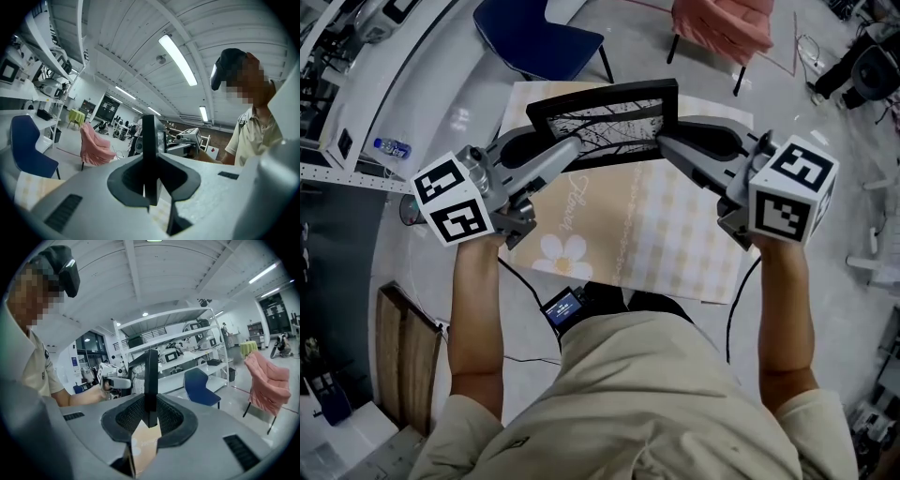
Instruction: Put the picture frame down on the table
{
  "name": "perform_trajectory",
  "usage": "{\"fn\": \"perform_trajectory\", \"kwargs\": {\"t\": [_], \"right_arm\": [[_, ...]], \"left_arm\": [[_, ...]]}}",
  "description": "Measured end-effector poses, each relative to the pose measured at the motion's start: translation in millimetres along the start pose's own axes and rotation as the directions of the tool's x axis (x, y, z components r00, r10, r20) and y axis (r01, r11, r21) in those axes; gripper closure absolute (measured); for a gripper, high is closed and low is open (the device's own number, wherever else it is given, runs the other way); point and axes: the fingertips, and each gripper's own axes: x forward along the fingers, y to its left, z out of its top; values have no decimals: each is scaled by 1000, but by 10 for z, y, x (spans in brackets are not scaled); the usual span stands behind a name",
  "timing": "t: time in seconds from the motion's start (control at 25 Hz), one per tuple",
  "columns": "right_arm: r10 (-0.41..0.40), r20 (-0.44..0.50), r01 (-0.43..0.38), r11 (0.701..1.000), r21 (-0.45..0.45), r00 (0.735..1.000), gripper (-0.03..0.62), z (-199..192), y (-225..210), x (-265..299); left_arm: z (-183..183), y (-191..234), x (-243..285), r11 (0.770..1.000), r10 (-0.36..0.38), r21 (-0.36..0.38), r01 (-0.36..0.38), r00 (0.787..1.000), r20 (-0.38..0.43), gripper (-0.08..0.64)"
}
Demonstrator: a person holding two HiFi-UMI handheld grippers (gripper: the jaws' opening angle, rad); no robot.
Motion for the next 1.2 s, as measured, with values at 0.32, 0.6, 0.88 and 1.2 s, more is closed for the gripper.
{"fn": "perform_trajectory", "kwargs": {"t": [0.32,0.6,0.88,1.2], "right_arm": [[-12,-41,14,998,56,999,520,-70,-242,424],[-14,-81,23,994,110,997,520,-307,-527,758],[-21,-112,37,989,142,993,518,-505,-728,987],[-33,-158,63,981,186,987,517,-763,-1031,1307]], "left_arm": [[-84,471,-92,999,10,-36,-11,1000,-27,499],[-325,900,-83,997,19,-79,-23,998,-58,499],[-531,1203,-67,994,38,-99,-45,996,-79,497],[-774,1622,-42,991,74,-102,-87,989,-125,492]]}}
